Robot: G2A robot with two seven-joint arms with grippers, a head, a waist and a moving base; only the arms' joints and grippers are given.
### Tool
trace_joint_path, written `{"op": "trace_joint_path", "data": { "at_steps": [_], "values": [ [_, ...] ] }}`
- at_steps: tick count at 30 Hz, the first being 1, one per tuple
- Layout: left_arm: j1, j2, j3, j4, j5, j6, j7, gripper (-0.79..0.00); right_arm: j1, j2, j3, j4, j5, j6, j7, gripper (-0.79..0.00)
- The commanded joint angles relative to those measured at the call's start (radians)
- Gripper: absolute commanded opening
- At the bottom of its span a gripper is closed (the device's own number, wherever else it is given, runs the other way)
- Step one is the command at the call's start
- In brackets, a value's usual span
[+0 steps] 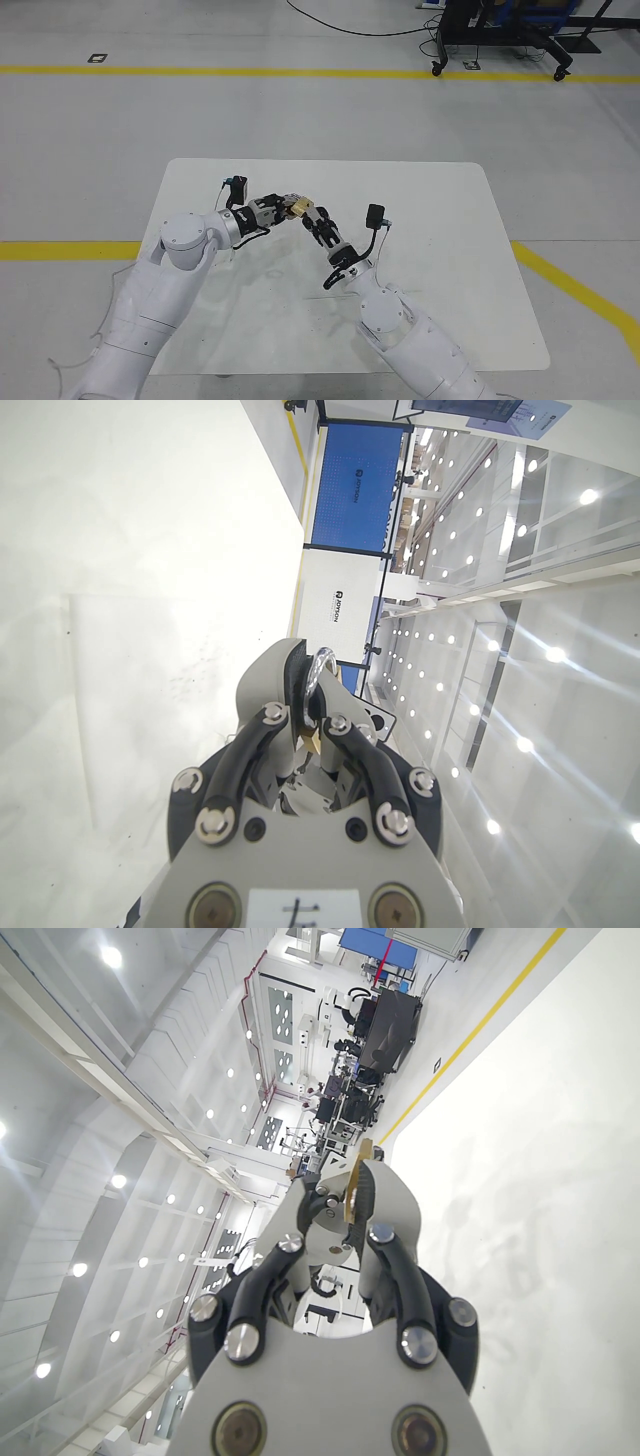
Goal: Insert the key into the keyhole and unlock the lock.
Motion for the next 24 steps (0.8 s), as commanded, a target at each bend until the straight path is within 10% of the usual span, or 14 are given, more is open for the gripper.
{"op": "trace_joint_path", "data": {
  "at_steps": [1,16,18,24],
  "values": [
    [0.001,0.0,-0.005,0.002,-0.005,-0.002,0.001,-0.785,-0.002,0.0,0.003,-0.002,0.008,-0.003,0.003,0.0],
    [0.012,0.003,-0.033,-0.002,-0.036,-0.029,-0.01,-0.785,-0.041,0.001,0.041,-0.058,0.199,-0.011,0.108,-0.012],
    [0.014,0.003,-0.036,-0.006,-0.044,-0.038,-0.016,-0.785,-0.062,0.008,0.079,-0.091,0.293,-0.004,0.192,-0.431],
    [0.015,0.002,-0.03,-0.016,-0.051,-0.083,-0.06,-0.785,-0.104,0.019,0.141,-0.126,0.471,0.073,0.342,-0.52]
  ]
}}
